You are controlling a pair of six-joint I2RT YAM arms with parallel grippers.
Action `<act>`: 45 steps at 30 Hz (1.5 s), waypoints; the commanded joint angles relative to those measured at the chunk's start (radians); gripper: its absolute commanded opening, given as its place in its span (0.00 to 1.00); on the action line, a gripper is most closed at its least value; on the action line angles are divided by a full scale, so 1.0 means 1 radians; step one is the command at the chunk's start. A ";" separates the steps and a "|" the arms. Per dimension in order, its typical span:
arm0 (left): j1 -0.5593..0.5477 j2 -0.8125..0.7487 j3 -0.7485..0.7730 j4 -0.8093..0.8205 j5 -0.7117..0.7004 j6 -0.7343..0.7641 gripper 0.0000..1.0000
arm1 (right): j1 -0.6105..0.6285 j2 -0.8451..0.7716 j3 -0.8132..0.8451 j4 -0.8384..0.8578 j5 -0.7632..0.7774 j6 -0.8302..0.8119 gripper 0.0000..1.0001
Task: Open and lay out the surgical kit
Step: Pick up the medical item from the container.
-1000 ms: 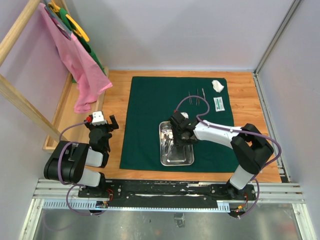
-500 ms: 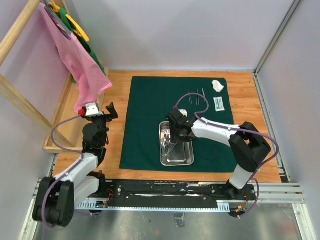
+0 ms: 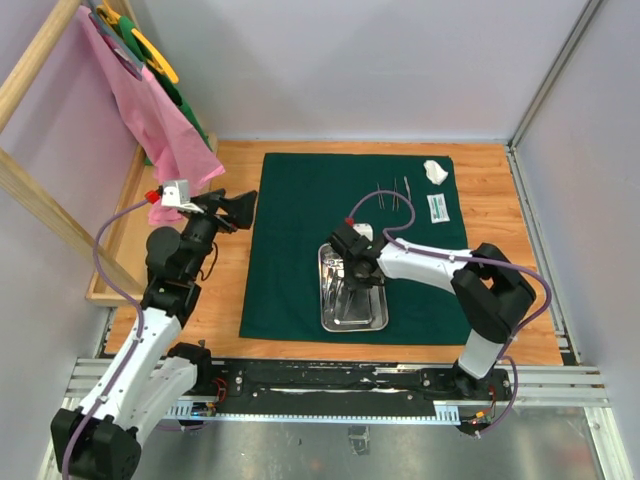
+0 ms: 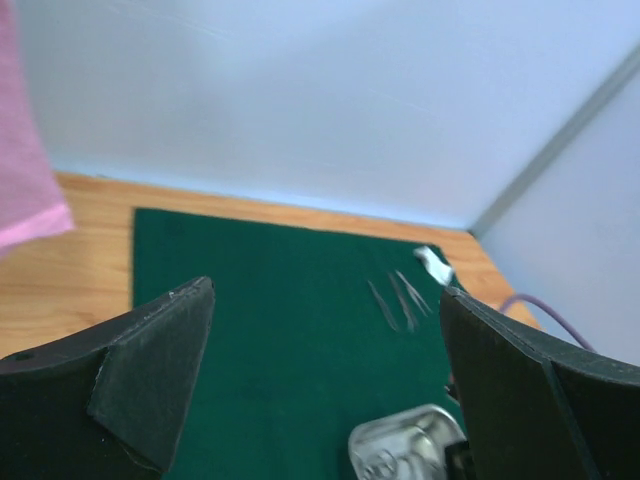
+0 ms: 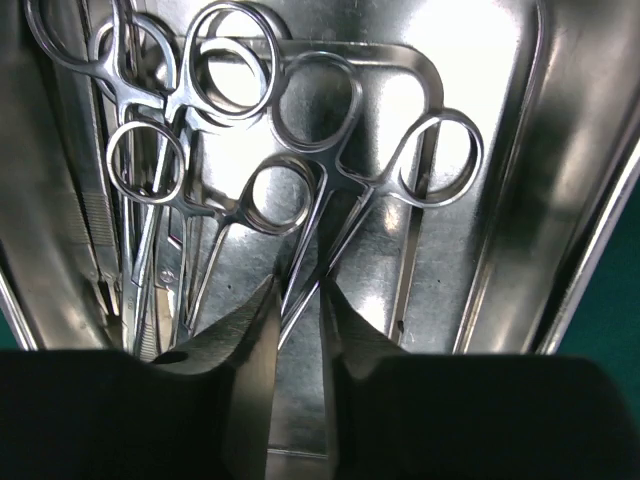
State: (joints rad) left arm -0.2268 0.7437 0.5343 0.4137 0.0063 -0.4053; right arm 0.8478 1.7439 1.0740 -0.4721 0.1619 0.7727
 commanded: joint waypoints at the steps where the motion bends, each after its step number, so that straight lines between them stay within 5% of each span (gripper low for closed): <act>1: -0.006 0.044 0.046 -0.135 0.224 -0.123 0.99 | 0.013 0.014 -0.104 -0.059 0.023 0.034 0.17; 5: -0.006 0.125 0.036 -0.066 0.352 -0.202 0.99 | 0.013 -0.006 -0.091 -0.056 0.054 -0.011 0.01; 13: -0.006 0.147 0.052 -0.079 0.367 -0.219 0.99 | 0.013 -0.125 0.026 -0.117 0.131 -0.146 0.01; 18: -0.016 0.214 0.133 -0.234 0.389 -0.187 0.99 | 0.012 -0.191 0.080 -0.140 0.140 -0.198 0.01; 24: -0.324 0.358 0.329 -0.544 0.026 -0.053 0.99 | -0.016 -0.301 0.089 -0.155 0.121 -0.247 0.39; 27: -0.502 0.452 0.396 -0.659 -0.159 -0.036 0.99 | -0.049 -0.398 0.050 -0.162 0.112 -0.262 0.44; 35: -0.723 0.750 0.496 -0.736 -0.266 -0.103 0.82 | -0.116 -0.659 -0.105 -0.160 0.073 -0.280 0.47; 43: -0.750 1.038 0.648 -0.728 -0.259 -0.114 0.50 | -0.146 -0.698 -0.179 -0.105 -0.025 -0.301 0.47; 45: -0.750 1.085 0.699 -0.753 -0.287 -0.109 0.49 | -0.146 -0.684 -0.188 -0.090 -0.049 -0.301 0.47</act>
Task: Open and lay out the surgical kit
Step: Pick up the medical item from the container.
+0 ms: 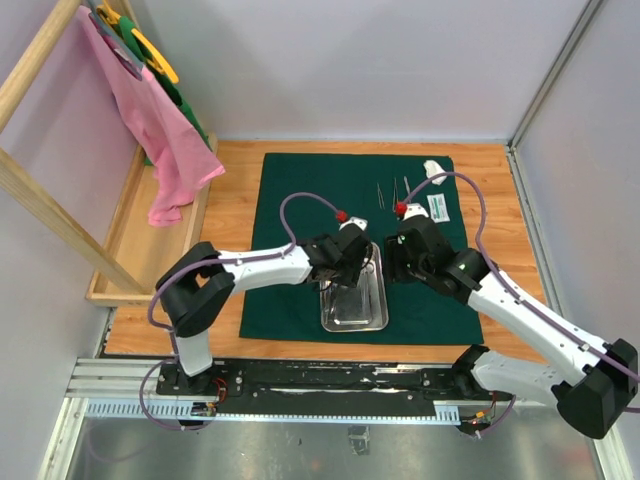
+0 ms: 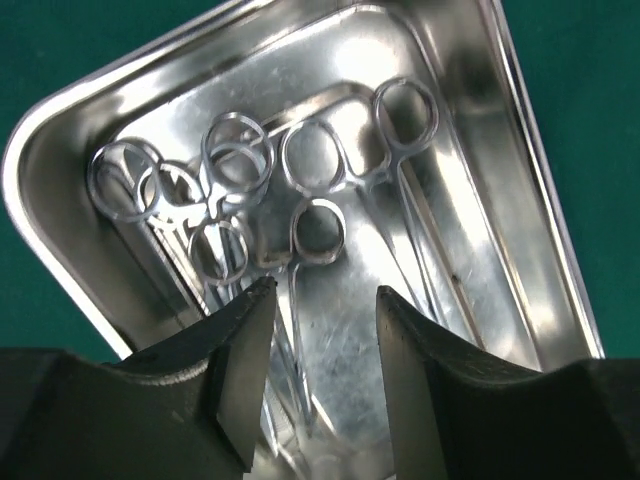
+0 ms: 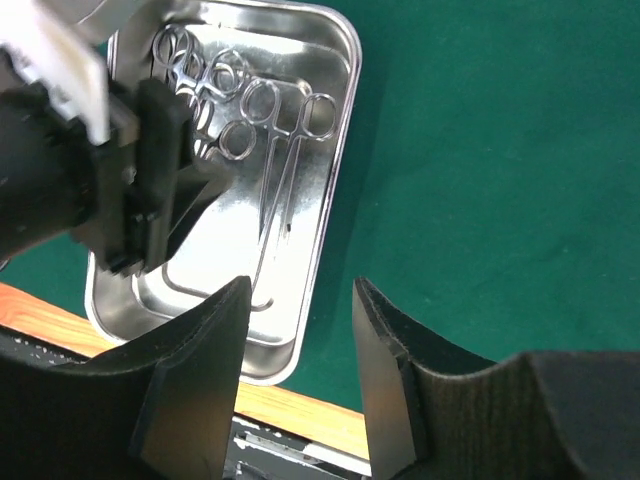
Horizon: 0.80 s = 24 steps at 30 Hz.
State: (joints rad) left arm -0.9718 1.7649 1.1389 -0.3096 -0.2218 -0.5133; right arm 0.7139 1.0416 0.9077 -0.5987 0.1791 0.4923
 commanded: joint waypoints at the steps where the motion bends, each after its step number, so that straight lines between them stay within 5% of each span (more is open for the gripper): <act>1: -0.005 0.080 0.111 -0.045 -0.073 0.001 0.49 | -0.012 0.024 -0.023 0.042 -0.083 -0.018 0.46; 16: -0.002 0.176 0.164 -0.143 -0.187 -0.035 0.44 | -0.013 0.068 -0.056 0.097 -0.135 -0.015 0.46; 24: -0.002 0.217 0.173 -0.156 -0.203 -0.052 0.31 | -0.014 0.055 -0.075 0.105 -0.136 -0.020 0.46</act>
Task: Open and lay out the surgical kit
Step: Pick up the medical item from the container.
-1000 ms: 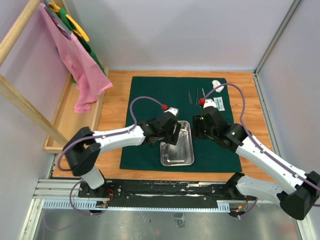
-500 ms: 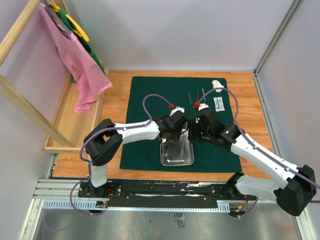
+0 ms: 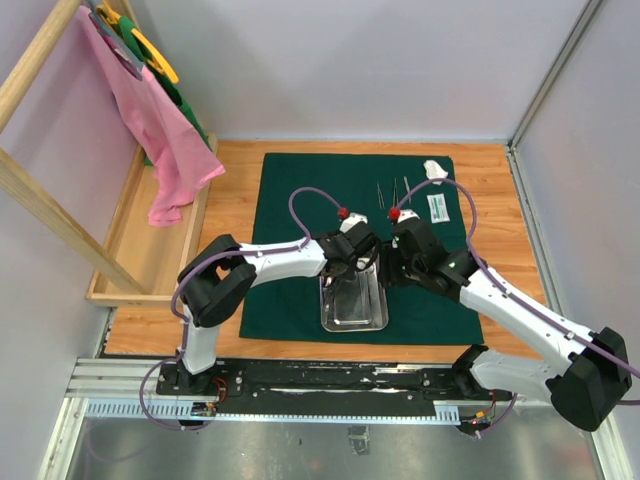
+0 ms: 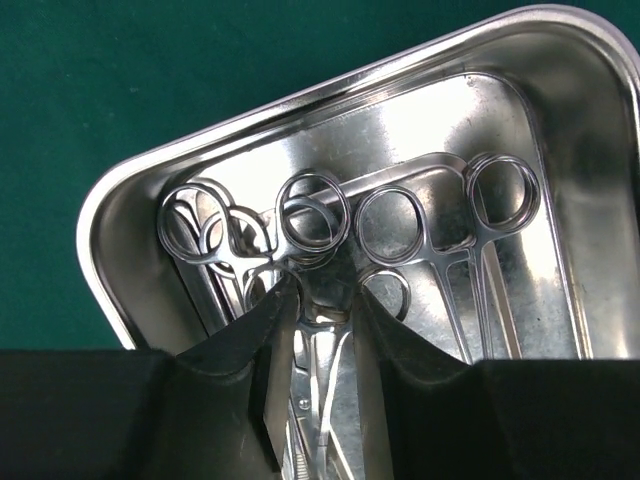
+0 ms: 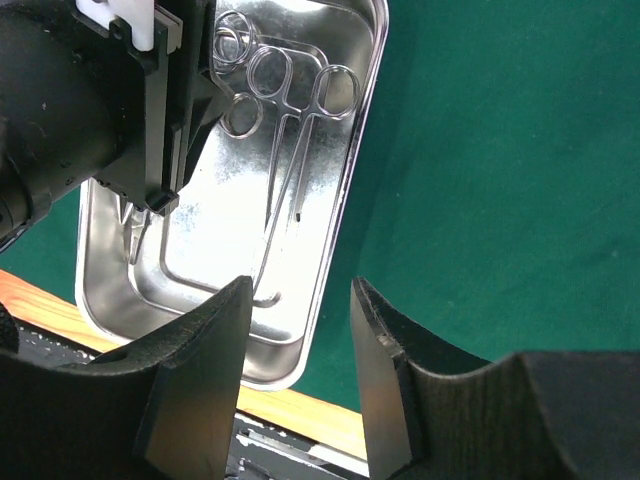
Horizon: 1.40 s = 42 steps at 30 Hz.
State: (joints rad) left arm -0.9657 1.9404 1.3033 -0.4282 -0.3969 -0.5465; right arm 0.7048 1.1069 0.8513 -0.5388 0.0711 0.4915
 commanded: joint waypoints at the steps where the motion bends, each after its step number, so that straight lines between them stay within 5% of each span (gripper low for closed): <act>1: -0.007 0.049 0.011 -0.039 -0.027 -0.020 0.27 | -0.004 -0.010 -0.021 0.050 -0.029 -0.019 0.46; 11: -0.005 0.022 0.037 -0.077 -0.076 -0.026 0.02 | -0.013 -0.016 -0.041 0.059 -0.040 -0.021 0.45; 30: 0.015 -0.110 0.240 -0.108 -0.104 0.053 0.00 | -0.038 -0.062 -0.005 0.018 -0.034 -0.048 0.45; 42: 0.346 0.134 0.675 -0.154 -0.039 0.194 0.00 | -0.076 -0.089 0.032 -0.044 -0.034 -0.085 0.45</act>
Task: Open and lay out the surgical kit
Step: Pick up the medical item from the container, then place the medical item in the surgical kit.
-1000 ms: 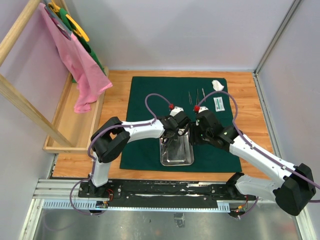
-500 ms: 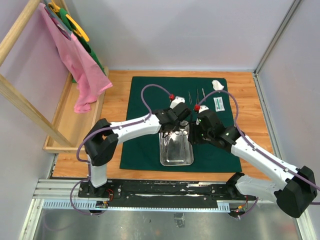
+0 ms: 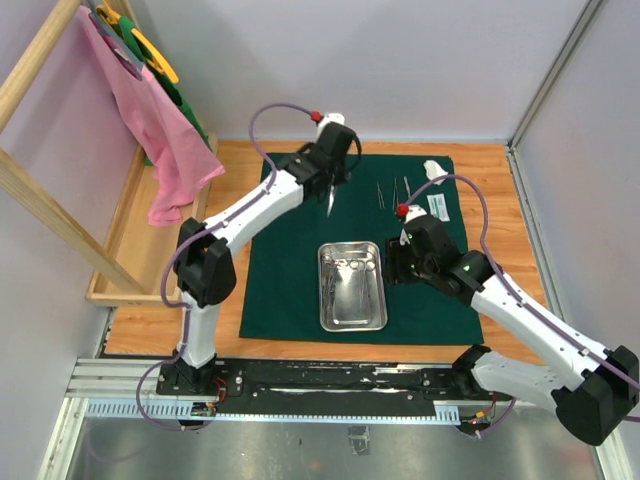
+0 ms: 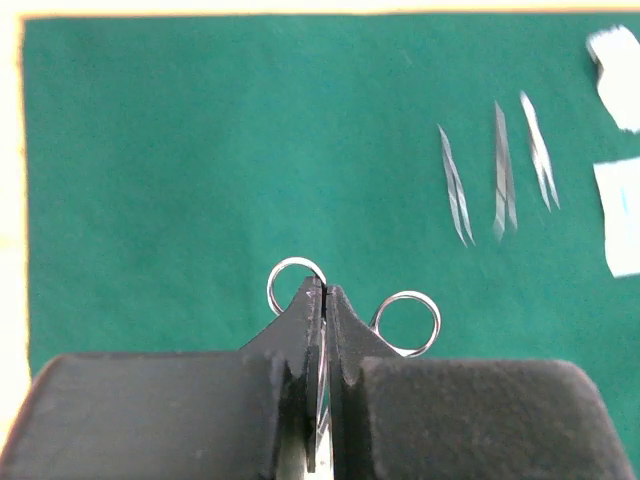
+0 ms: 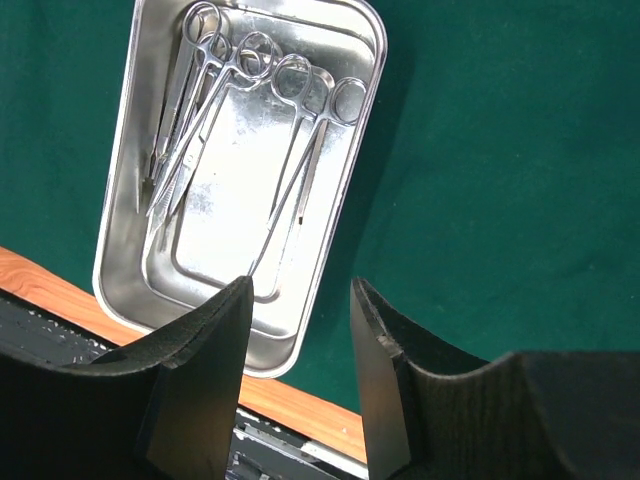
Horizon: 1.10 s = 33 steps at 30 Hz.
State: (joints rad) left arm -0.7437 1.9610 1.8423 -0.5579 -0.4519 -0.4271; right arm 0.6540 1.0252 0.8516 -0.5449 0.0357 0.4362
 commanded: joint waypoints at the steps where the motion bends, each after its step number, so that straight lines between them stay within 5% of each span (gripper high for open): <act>1: 0.156 0.150 0.182 -0.029 0.015 0.092 0.00 | -0.027 -0.006 0.032 -0.038 0.001 -0.031 0.45; 9: 0.325 0.395 0.418 -0.079 0.014 0.174 0.00 | -0.034 0.038 0.027 -0.024 -0.005 -0.025 0.45; 30: 0.421 0.585 0.399 -0.055 0.096 0.151 0.02 | -0.039 0.142 0.001 0.049 -0.068 -0.015 0.44; 33: 0.421 0.590 0.405 -0.063 0.095 0.148 0.27 | -0.039 0.147 0.000 0.053 -0.072 -0.016 0.44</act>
State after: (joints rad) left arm -0.3325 2.5252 2.2215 -0.5987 -0.3744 -0.2676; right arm 0.6312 1.1645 0.8555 -0.5117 -0.0235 0.4217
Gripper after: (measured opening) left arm 0.132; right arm 0.440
